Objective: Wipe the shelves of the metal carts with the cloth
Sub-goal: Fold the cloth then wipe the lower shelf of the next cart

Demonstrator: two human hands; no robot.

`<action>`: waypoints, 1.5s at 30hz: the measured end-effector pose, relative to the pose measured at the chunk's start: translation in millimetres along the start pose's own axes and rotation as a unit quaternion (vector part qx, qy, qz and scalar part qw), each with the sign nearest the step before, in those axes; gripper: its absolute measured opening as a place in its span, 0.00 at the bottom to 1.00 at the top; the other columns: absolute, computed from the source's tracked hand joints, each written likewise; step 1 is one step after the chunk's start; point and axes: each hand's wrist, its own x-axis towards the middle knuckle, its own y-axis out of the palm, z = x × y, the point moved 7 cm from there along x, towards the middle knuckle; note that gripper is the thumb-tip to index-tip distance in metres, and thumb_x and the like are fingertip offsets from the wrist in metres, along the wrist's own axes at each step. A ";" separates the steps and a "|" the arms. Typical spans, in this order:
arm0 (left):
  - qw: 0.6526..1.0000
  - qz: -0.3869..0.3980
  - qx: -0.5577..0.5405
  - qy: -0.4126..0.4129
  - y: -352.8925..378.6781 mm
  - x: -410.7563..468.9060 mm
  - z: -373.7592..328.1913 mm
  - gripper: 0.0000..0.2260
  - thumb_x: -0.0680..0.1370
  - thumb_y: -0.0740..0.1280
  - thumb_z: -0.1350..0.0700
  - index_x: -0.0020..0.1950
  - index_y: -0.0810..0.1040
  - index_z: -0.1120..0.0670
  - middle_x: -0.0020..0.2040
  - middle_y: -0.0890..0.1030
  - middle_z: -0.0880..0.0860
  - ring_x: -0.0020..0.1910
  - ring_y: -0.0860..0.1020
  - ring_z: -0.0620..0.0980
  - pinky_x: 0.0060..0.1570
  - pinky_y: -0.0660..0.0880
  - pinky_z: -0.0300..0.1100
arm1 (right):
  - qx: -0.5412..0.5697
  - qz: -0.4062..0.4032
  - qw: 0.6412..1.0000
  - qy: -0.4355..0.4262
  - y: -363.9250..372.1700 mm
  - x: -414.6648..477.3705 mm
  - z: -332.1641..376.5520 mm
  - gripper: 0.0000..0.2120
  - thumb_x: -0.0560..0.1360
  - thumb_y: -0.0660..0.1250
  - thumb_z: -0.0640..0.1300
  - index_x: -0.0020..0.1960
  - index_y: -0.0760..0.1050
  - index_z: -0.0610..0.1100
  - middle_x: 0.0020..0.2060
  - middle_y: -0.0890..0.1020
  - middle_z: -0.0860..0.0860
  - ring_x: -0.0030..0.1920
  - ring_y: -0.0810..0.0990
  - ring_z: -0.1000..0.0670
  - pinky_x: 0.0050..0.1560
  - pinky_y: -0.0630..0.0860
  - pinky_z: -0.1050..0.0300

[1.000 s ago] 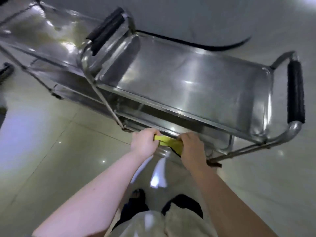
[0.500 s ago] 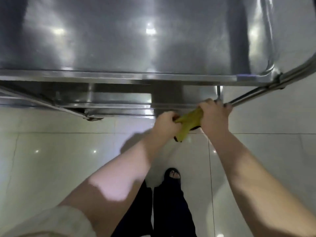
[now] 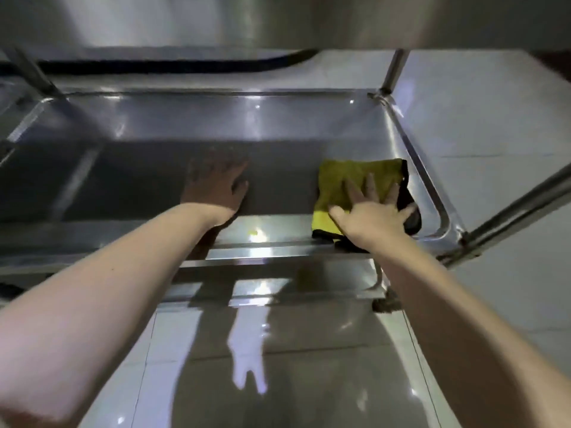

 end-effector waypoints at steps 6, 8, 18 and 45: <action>1.000 0.017 0.017 -0.011 19.1 10.5 18.4 0.25 0.81 0.46 0.38 0.78 0.50 0.39 0.80 0.51 0.46 0.79 0.46 0.53 0.73 0.41 0.64 | -0.008 -0.013 1.000 -0.021 -0.4 15.3 32.6 0.30 0.78 0.44 0.68 0.77 0.43 0.62 0.79 0.39 0.52 0.76 0.37 0.35 0.68 0.35 0.25; 1.000 0.021 0.008 -0.013 19.5 9.9 19.3 0.25 0.81 0.46 0.37 0.78 0.50 0.38 0.80 0.50 0.45 0.79 0.46 0.52 0.74 0.42 0.62 | -0.003 -0.006 0.999 -0.046 1.2 20.5 18.8 0.29 0.77 0.45 0.69 0.76 0.41 0.67 0.78 0.40 0.58 0.77 0.37 0.38 0.69 0.35 0.26; 1.000 0.013 0.017 -0.009 28.4 19.4 23.5 0.23 0.82 0.44 0.42 0.78 0.48 0.38 0.80 0.48 0.44 0.79 0.45 0.52 0.73 0.41 0.63 | 0.030 -0.033 0.999 0.032 -5.8 45.7 12.0 0.29 0.77 0.46 0.67 0.77 0.45 0.65 0.78 0.45 0.60 0.76 0.37 0.33 0.70 0.38 0.27; 0.953 -0.085 -0.290 -0.028 -12.7 3.3 40.2 0.18 0.84 0.56 0.58 0.74 0.68 0.51 0.78 0.61 0.52 0.78 0.53 0.49 0.74 0.46 0.41 | 0.023 -0.004 0.979 -0.203 20.4 -33.7 161.8 0.28 0.78 0.47 0.68 0.76 0.44 0.68 0.78 0.43 0.62 0.76 0.35 0.37 0.68 0.32 0.27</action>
